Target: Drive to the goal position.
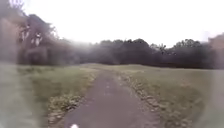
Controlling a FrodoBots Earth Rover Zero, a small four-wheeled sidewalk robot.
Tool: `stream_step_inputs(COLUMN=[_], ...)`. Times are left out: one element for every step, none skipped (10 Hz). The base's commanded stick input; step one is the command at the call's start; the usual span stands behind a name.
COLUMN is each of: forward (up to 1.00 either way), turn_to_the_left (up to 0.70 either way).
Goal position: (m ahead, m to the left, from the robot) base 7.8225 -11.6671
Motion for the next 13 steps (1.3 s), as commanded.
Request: stream_step_inputs(forward=[1.0,1.0,1.0,1.0,1.0,1.0,1.0,1.0,1.0,1.0,1.0,1.0,1.0], turn_to_the_left=[0.0,0.0,0.0,0.0,0.0,0.0,0.0,0.0,0.0,0.0,0.0,0.0,0.0])
